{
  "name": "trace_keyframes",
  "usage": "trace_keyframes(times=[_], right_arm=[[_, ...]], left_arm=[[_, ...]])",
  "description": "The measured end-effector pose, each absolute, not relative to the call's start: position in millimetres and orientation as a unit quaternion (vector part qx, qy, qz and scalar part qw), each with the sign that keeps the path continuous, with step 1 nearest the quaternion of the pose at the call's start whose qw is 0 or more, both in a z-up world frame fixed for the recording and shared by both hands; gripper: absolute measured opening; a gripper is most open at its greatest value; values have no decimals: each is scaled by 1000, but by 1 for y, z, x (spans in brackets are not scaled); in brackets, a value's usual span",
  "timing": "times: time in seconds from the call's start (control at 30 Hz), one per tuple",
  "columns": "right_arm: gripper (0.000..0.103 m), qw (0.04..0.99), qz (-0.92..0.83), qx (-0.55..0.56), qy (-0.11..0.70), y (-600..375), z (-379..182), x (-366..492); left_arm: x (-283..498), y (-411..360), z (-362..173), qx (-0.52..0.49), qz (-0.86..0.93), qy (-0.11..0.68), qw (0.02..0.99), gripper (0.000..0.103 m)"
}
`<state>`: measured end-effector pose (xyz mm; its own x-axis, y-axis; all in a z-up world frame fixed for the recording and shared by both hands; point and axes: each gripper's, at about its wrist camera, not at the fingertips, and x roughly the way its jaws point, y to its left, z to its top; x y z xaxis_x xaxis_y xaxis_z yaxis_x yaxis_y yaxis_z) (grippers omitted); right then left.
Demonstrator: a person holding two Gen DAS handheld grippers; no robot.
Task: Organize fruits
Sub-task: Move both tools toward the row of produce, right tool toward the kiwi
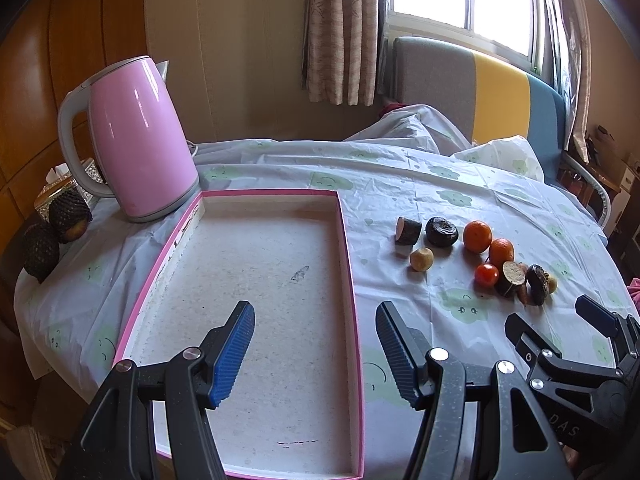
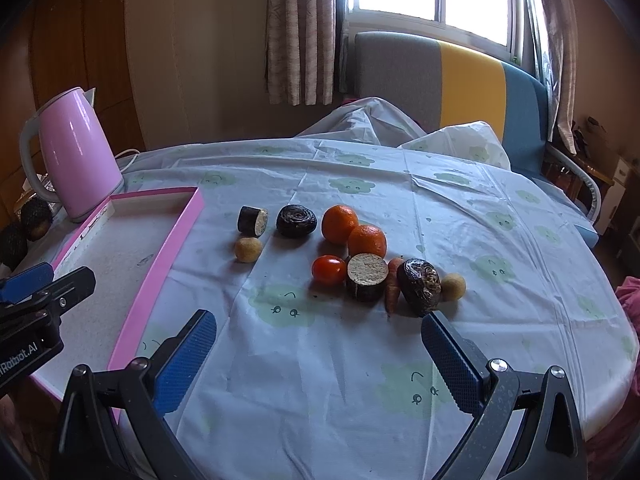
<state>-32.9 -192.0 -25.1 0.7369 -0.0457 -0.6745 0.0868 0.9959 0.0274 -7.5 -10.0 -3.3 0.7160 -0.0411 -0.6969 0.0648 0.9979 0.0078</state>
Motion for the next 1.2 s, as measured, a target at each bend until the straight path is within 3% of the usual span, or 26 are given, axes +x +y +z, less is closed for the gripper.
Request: trace_keyframes(times=[0.33,0.53,0.57,0.7,0.73,1.2], right_arm=[[103,927,-51,52,368,-219,-31,-34],[102,922,-72,66,375,-244,-35,-36],[100,921,-75,71,376,-250,-36,-36],[61,912,-93,96,389,-276,-43,-38],[56,909,-93,103,393,-282,-46,-38],[52,902,-36,153,403,-307,-57,-13]], left_arm=[[-9,-24,-4,16,-90,383,919,66],[-1,-36,-6,20,-119,401,908,74],[0,-37,-7,22,-121,403,907,75],[7,-46,-11,21,-139,423,895,75],[8,-49,-12,19,-147,428,891,74],[23,-94,-29,33,-214,473,854,69]])
